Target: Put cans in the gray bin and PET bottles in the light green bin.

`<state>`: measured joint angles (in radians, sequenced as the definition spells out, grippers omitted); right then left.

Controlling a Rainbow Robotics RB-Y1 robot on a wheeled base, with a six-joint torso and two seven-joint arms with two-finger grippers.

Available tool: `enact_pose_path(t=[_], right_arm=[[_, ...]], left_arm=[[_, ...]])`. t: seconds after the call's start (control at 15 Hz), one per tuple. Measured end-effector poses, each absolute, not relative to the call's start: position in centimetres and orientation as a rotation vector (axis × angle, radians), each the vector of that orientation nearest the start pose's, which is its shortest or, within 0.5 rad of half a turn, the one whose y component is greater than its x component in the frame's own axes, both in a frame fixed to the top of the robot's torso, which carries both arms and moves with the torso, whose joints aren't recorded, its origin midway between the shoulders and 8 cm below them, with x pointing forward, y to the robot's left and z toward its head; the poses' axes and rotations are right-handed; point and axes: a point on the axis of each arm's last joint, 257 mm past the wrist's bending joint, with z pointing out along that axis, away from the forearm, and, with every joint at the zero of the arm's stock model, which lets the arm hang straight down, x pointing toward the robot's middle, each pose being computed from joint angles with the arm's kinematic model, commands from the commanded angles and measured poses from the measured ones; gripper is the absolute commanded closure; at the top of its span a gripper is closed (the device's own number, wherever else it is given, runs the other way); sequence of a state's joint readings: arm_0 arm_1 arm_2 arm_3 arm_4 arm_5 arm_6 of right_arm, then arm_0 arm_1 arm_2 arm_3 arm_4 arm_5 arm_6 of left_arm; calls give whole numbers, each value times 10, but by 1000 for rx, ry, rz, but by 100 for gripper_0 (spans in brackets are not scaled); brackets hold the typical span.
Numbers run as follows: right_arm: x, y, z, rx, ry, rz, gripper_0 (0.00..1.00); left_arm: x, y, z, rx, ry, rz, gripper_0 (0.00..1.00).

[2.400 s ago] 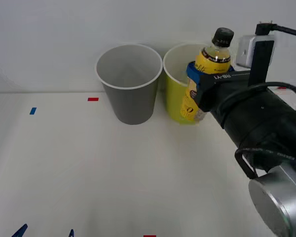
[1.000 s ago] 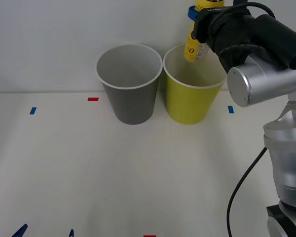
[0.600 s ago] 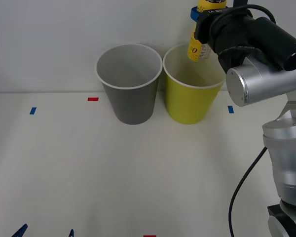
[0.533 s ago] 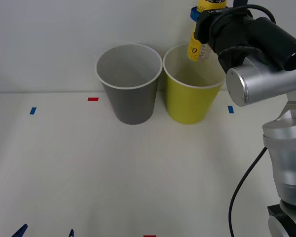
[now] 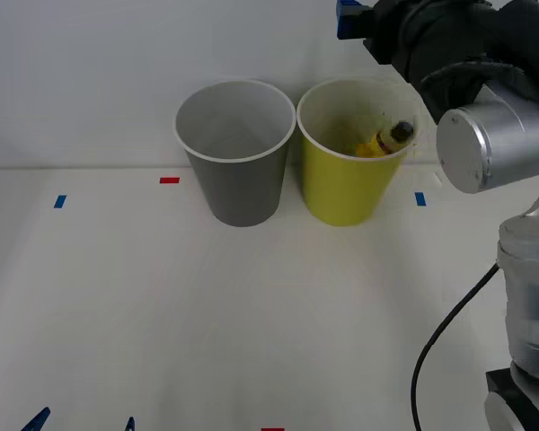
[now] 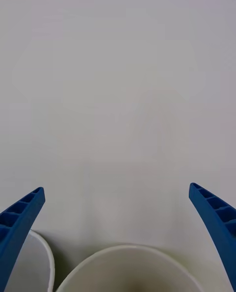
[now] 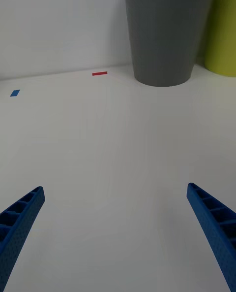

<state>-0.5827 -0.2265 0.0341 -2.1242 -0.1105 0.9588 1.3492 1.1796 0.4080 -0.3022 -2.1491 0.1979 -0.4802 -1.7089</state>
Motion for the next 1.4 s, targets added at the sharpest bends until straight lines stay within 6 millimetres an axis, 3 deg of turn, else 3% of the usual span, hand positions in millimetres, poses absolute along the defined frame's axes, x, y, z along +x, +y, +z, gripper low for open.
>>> enact_pose_path(t=[0.07,0.13,0.6,1.0,1.2,1.4], right_arm=[[546,-132,114,-162,1435,214,0],[533,-136,106,-160,1442,235,0],[446,-171,25,-131,1539,275,0],[405,-210,-81,-26,1743,248,0],[392,-216,-107,0,1798,239,0],[376,-220,-121,35,1785,239,0]], left_arm=[[195,241,-263,109,1733,5,0],[195,241,-263,109,1733,5,0],[195,241,-263,110,1733,5,0],[195,241,-263,110,1733,5,0],[195,241,-263,109,1733,5,0],[195,241,-263,109,1732,5,0]])
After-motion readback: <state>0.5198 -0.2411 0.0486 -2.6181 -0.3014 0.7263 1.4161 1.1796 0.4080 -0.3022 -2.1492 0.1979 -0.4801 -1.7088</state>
